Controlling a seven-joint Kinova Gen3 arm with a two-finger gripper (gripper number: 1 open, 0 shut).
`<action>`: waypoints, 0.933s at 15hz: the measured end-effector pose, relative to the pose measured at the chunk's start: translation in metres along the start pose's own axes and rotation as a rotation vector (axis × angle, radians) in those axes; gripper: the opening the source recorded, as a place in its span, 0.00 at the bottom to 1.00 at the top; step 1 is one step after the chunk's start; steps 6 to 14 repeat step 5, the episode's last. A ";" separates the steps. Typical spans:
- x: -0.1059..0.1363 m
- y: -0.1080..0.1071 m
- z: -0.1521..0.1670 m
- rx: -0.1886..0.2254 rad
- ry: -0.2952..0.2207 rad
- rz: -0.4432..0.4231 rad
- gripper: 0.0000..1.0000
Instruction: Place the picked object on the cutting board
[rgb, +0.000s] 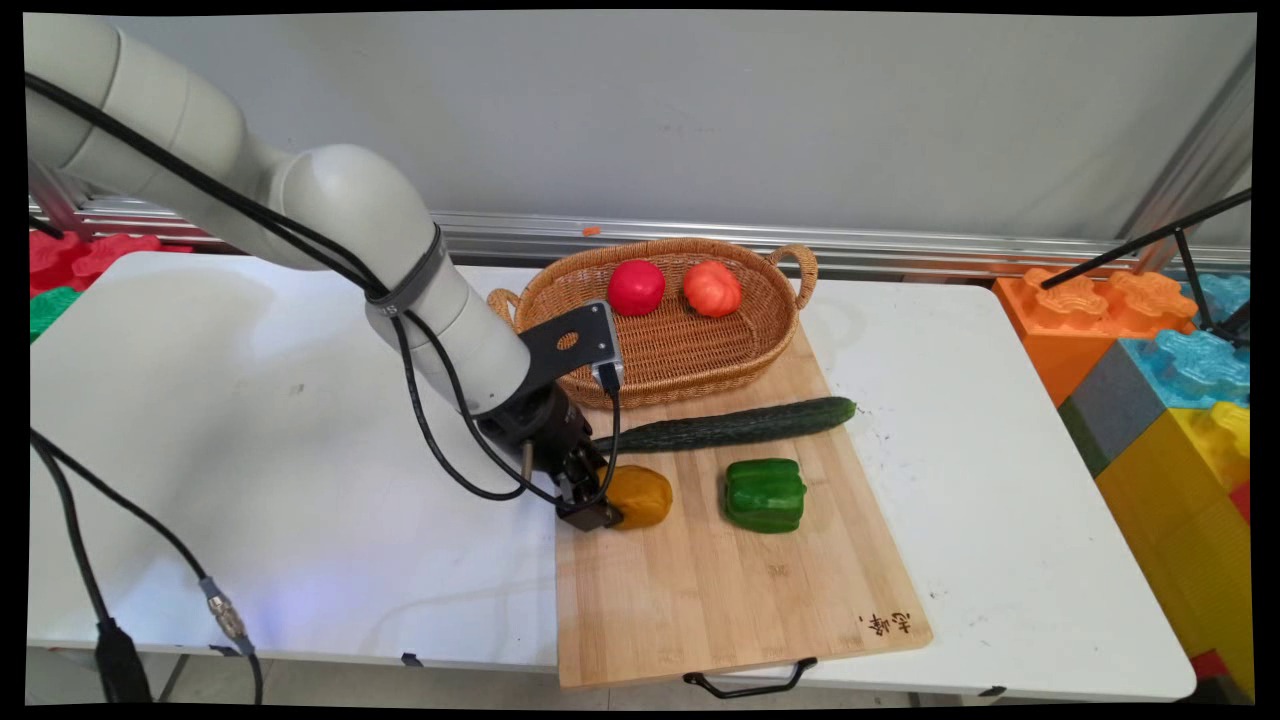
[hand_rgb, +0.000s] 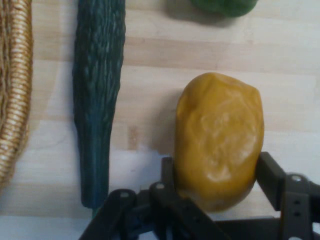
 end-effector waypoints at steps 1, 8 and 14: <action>0.000 0.000 0.002 -0.002 0.002 0.007 0.00; 0.003 0.001 0.003 -0.007 0.014 0.029 1.00; 0.003 0.001 0.003 -0.007 0.014 0.029 1.00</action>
